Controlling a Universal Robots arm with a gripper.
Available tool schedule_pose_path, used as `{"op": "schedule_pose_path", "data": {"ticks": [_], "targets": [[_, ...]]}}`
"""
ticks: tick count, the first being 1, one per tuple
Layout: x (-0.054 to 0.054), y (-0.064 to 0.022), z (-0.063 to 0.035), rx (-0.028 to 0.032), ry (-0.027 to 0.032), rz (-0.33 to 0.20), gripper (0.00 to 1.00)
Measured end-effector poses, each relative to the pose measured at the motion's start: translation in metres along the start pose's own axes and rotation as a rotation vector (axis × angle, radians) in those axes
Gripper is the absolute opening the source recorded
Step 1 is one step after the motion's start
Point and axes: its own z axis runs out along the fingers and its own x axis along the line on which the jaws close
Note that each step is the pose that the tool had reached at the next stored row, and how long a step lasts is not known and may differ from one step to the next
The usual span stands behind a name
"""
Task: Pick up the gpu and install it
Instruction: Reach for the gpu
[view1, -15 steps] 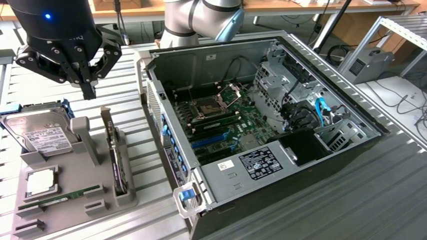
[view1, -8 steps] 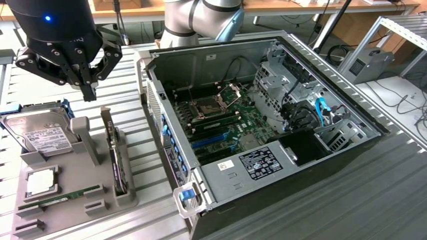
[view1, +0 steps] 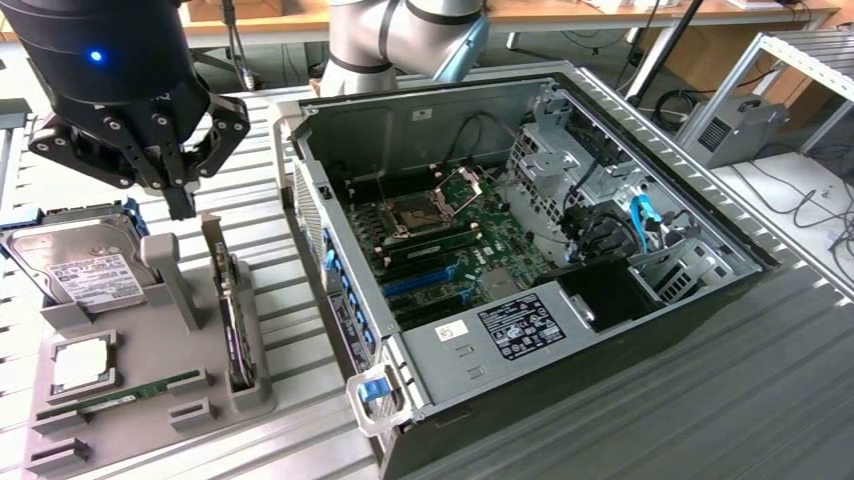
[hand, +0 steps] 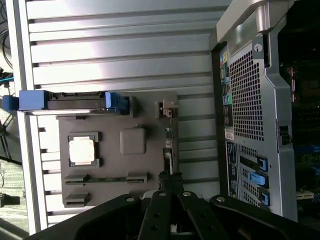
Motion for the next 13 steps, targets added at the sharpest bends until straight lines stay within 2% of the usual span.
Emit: {"op": "schedule_pose_path", "data": {"ticks": [4,6,8,13], "targets": [[0.000,-0.0028,-0.0001,0.0001,0.0001,0.000,0.11],[-0.001,-0.0088,-0.0003,0.0000,0.0000,0.000,0.11],[-0.001,-0.0111,-0.0005,0.0001,0.0000,0.000,0.11],[-0.001,-0.0129,-0.0005,0.0001,0.0000,0.000,0.11]]}}
